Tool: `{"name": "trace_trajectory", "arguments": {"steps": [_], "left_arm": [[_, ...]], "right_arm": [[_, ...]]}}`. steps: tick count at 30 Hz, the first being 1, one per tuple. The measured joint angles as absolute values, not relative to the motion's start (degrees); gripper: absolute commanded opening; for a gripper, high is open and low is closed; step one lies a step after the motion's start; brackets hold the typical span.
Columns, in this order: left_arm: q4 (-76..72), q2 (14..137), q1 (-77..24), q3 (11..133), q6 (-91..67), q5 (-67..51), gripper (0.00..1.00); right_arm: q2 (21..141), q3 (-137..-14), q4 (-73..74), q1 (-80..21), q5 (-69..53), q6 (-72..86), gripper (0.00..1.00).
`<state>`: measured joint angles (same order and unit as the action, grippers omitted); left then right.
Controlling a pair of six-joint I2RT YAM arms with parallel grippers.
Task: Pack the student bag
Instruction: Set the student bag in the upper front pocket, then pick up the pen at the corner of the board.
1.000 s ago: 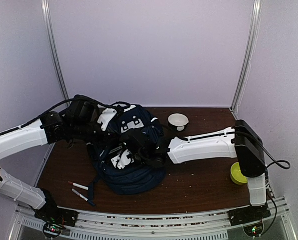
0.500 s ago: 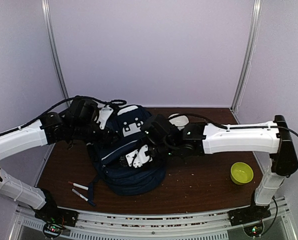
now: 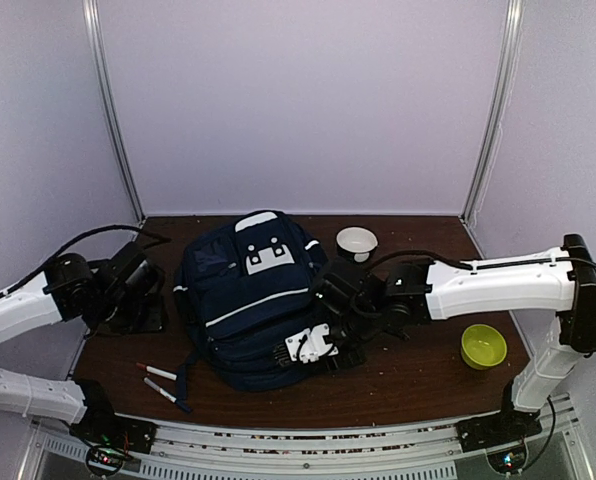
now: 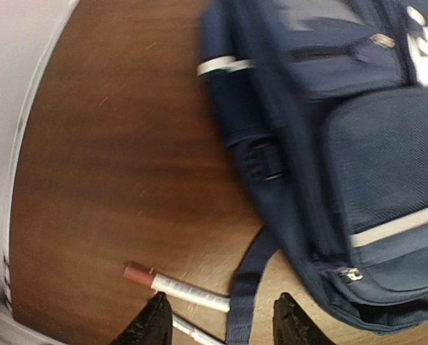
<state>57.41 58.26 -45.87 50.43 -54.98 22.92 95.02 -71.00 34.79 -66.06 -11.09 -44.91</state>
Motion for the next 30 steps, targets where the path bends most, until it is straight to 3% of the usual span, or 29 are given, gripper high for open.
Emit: {"name": "trace_trajectory", "arguments": {"steps": [7,15,30], "left_arm": [[62.19,47.7,-45.69,38.98,-77.8,19.27,0.43],[62.28,45.84,-45.69,32.6,-87.57,8.84,0.4],[52.88,59.59,-45.69,31.09,-95.31,-1.89,0.29]], "right_arm": [[95.02,-73.82,37.36,-65.98,-16.38,-41.78,0.49],[95.02,-73.97,38.0,-65.95,-18.02,-41.56,0.48],[95.02,-73.97,38.11,-65.95,-18.02,-41.63,0.47]]}}
